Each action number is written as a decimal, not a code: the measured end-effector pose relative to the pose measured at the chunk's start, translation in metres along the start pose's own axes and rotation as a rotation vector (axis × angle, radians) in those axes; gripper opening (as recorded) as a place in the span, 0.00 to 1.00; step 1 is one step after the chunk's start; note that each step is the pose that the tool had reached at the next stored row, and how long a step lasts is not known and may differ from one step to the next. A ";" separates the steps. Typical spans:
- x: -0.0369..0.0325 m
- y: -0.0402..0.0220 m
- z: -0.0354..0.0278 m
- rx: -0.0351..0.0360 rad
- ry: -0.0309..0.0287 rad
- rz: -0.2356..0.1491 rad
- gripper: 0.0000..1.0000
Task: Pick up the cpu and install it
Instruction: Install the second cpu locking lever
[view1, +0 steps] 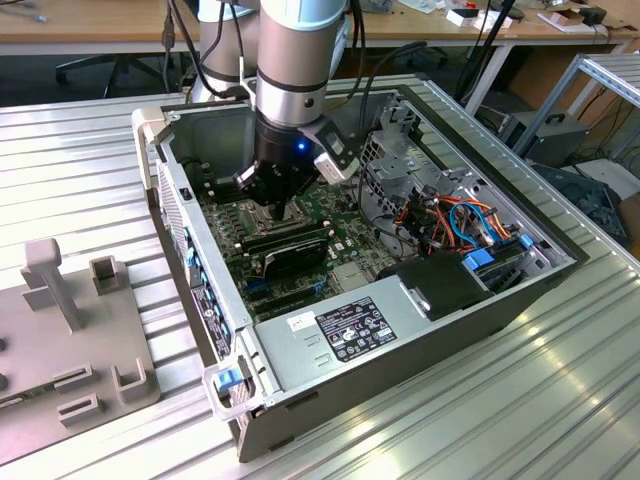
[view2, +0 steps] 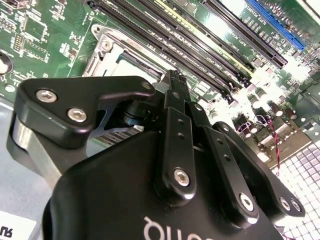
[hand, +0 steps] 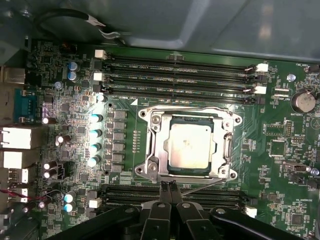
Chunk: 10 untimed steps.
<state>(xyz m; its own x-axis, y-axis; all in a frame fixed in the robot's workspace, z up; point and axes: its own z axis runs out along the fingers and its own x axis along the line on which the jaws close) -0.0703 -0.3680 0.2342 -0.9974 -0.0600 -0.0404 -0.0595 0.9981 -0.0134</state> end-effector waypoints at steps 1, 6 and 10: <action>0.0010 0.0001 0.0013 0.0000 0.0000 0.000 0.11; 0.0020 0.0001 0.0032 0.0001 0.0001 0.000 0.11; 0.0048 0.0004 0.0070 0.0000 0.0000 0.000 0.11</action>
<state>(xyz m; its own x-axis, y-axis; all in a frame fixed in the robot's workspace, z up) -0.0748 -0.3680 0.2270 -0.9974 -0.0600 -0.0404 -0.0595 0.9981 -0.0134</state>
